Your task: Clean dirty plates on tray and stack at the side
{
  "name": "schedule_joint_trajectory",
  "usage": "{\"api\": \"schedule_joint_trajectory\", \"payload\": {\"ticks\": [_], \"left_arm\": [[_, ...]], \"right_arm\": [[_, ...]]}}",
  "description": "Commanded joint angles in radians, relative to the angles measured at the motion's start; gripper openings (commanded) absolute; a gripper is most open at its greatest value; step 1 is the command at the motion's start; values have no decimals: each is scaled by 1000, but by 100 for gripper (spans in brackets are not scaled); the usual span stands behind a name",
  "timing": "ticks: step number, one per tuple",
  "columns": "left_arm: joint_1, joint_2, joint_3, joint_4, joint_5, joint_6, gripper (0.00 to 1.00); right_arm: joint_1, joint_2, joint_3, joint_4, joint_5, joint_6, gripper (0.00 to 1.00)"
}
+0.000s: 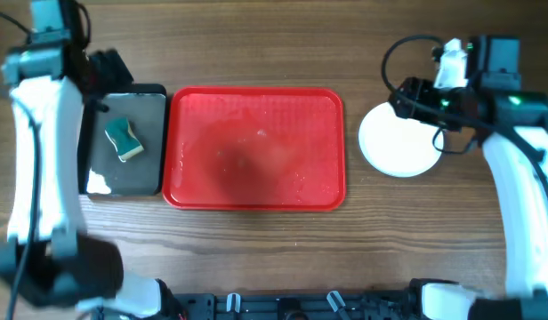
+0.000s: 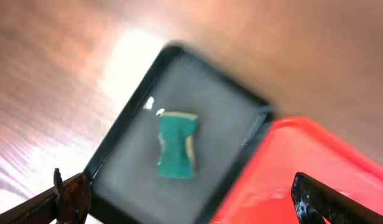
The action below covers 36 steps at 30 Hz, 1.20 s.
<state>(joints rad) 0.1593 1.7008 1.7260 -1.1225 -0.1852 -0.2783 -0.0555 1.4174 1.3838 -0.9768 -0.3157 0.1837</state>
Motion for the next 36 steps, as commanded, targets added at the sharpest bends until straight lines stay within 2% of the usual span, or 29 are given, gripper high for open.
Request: {"api": "schedule_joint_trajectory", "payload": {"ticks": [1,2,5,9,10,11,13,19,23,27,29,32,36], "left_arm": [[-18,-103,6,-5,50,-44,100],[-18,-116,6,-5,50,-44,100],[-18,-122,6,-5,50,-44,100],[-18,-117,6,-5,50,-44,100],[-18,-117,6,-5,50,-44,100],[-18,-117,6,-5,50,-44,100],[-18,-117,6,-5,50,-44,100],[-18,-117,6,-5,50,-44,100],[-18,-117,6,-5,50,-44,100],[-18,-117,6,-5,50,-44,100],[-18,-117,6,-5,50,-44,100],[-18,-117,6,-5,50,-44,100],[-18,-117,6,-5,50,-44,100]], "right_arm": [[4,-162,60,-19,35,-27,82],[4,-220,60,-19,35,-27,100],[4,-336,60,-37,34,-26,100],[4,-495,60,-167,-30,-20,100],[4,-537,60,-215,-64,2,100],[4,-576,60,-249,-78,83,100],[4,-608,60,-275,-75,168,100],[4,-615,35,-281,17,143,100],[4,-655,-136,46,34,40,100],[2,-784,-466,445,34,17,100],[2,-875,-631,592,34,-2,100],[7,-1006,-827,734,34,-89,100],[59,-1198,-1050,831,35,-261,100]]}}
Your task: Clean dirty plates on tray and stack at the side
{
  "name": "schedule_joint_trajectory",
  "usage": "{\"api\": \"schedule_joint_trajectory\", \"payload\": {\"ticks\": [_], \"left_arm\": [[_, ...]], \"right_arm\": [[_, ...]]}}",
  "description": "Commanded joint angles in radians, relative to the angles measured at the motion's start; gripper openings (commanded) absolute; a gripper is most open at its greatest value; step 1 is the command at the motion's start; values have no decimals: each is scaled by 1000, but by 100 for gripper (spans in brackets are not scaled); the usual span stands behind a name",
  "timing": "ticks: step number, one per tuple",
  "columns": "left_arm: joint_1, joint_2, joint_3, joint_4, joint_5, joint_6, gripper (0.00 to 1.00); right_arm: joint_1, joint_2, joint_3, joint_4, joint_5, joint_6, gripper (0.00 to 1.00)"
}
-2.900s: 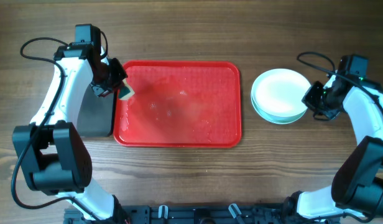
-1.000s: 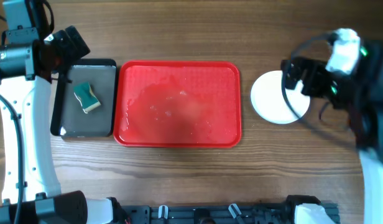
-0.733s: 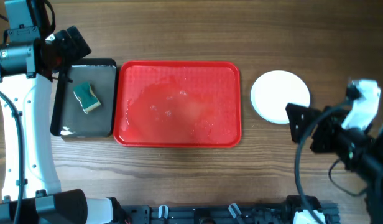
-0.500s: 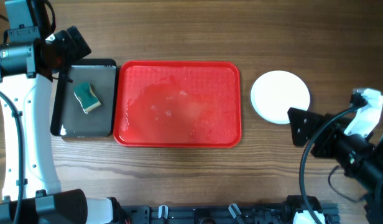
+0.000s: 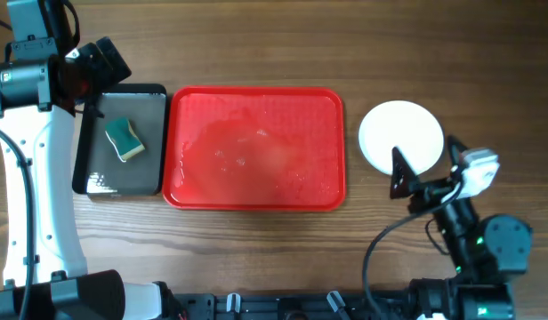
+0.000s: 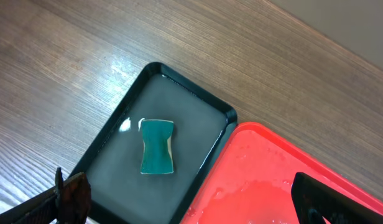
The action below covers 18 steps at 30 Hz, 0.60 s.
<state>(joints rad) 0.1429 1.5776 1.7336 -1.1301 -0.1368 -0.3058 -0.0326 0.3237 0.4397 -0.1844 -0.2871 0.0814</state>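
Observation:
The red tray [image 5: 256, 187] lies in the middle of the table, wet and with no plates on it; its corner shows in the left wrist view [image 6: 285, 180]. White plates [image 5: 401, 135] sit stacked on the wood to the right of it. A green sponge [image 5: 124, 140] [image 6: 157, 146] lies in the black water tray [image 5: 145, 178] [image 6: 110, 168]. My left gripper [image 5: 101, 60] [image 6: 188, 199] hangs open and holding nothing above the black tray's far end. My right gripper [image 5: 406, 178] is near the plates' front edge, apart from them, and its fingers look spread.
Bare wooden tabletop [image 5: 256, 258] runs along the front and back of both trays. The right arm's base and cable [image 5: 474, 240] fill the front right corner. The left arm [image 5: 34, 178] runs down the left edge.
My right gripper was at the plates' far right edge and now sits drawn back at their front, toward the table's front right. My left gripper stays open over the black tray. Sponge and trays have not moved.

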Motion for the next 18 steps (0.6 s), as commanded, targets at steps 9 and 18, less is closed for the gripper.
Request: {"api": "schedule_joint_trajectory", "payload": {"ticks": [9,18], "left_arm": [[-2,6,-2,3,2,-17,100],[-2,6,-2,3,2,-17,100]], "right_arm": [[73,-308,-390,167,18,-179,100],[73,-321,-435,206,62,-187,100]]}}
